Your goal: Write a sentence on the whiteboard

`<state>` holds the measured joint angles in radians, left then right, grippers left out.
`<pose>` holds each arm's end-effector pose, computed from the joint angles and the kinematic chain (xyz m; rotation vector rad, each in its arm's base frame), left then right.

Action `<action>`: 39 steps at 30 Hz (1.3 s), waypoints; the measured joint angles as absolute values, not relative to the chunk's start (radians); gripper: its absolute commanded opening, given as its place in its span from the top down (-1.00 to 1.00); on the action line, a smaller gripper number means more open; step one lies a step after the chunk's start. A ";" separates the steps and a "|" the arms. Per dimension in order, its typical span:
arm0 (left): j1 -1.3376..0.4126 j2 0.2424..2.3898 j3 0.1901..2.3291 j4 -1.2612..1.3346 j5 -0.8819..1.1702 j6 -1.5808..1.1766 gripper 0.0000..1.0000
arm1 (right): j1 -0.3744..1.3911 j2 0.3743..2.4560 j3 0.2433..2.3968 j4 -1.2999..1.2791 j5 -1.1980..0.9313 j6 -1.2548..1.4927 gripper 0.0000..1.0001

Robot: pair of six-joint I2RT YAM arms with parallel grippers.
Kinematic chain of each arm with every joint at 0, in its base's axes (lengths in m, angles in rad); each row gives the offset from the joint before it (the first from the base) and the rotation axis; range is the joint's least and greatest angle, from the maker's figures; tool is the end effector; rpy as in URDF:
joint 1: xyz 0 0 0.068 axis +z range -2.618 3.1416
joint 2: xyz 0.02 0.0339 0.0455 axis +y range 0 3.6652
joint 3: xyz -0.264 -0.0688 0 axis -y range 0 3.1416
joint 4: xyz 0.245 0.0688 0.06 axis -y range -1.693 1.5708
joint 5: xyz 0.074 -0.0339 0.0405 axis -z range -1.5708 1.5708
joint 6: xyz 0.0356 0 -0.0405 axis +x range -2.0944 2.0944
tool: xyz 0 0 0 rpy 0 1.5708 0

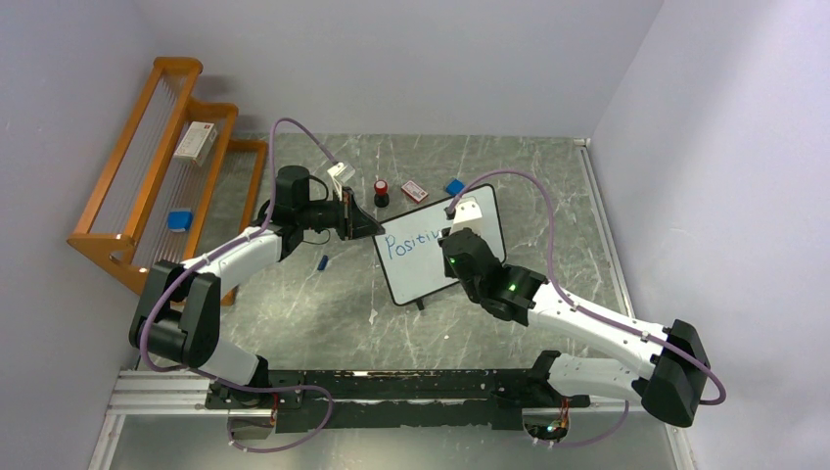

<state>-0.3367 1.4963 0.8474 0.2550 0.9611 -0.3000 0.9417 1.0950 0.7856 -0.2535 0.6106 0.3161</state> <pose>0.2914 -0.1329 0.2403 0.7006 1.9007 -1.3469 0.1565 0.1804 0.2757 -0.2842 2.0060 0.1388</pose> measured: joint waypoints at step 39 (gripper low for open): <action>-0.337 1.497 0.858 0.230 0.955 -0.281 0.90 | 0.904 1.089 0.791 -0.217 0.590 0.302 1.00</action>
<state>-0.3370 1.4967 0.8577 0.2302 0.9554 -0.2813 0.9043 1.0893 0.7914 -0.2169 0.5900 0.3019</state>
